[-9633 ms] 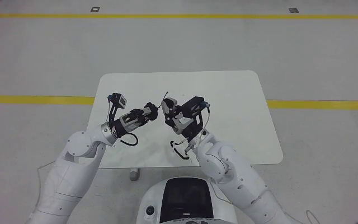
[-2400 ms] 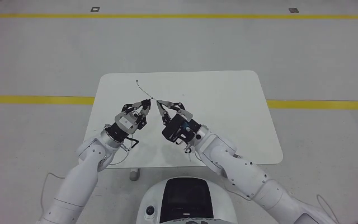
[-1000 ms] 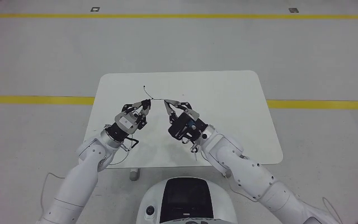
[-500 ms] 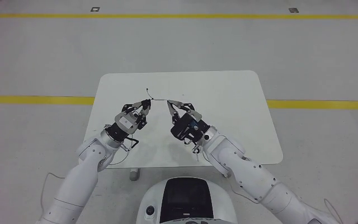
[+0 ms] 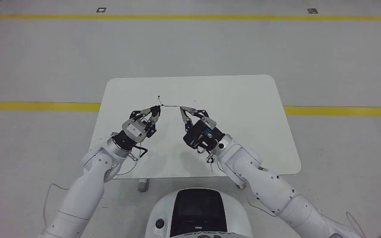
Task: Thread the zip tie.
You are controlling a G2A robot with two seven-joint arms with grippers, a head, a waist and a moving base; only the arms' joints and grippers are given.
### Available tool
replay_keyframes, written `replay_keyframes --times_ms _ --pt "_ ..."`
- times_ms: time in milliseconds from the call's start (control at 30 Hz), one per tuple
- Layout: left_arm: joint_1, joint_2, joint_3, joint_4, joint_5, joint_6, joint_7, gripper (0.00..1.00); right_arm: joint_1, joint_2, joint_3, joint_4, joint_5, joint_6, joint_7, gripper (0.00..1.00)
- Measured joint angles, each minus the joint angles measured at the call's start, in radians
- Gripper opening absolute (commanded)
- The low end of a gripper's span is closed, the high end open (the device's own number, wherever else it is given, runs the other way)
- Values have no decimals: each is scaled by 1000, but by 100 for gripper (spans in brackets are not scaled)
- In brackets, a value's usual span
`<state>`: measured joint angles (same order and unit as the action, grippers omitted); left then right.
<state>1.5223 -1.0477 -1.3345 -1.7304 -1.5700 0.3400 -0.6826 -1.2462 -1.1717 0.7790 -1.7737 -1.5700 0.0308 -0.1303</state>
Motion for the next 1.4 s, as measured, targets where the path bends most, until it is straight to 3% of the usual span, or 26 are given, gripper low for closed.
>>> replay_keyframes --times_ms 1400 --pt "0 0 0 0 0 0 0 0 -13 23 12 -16 0 4 27 0"
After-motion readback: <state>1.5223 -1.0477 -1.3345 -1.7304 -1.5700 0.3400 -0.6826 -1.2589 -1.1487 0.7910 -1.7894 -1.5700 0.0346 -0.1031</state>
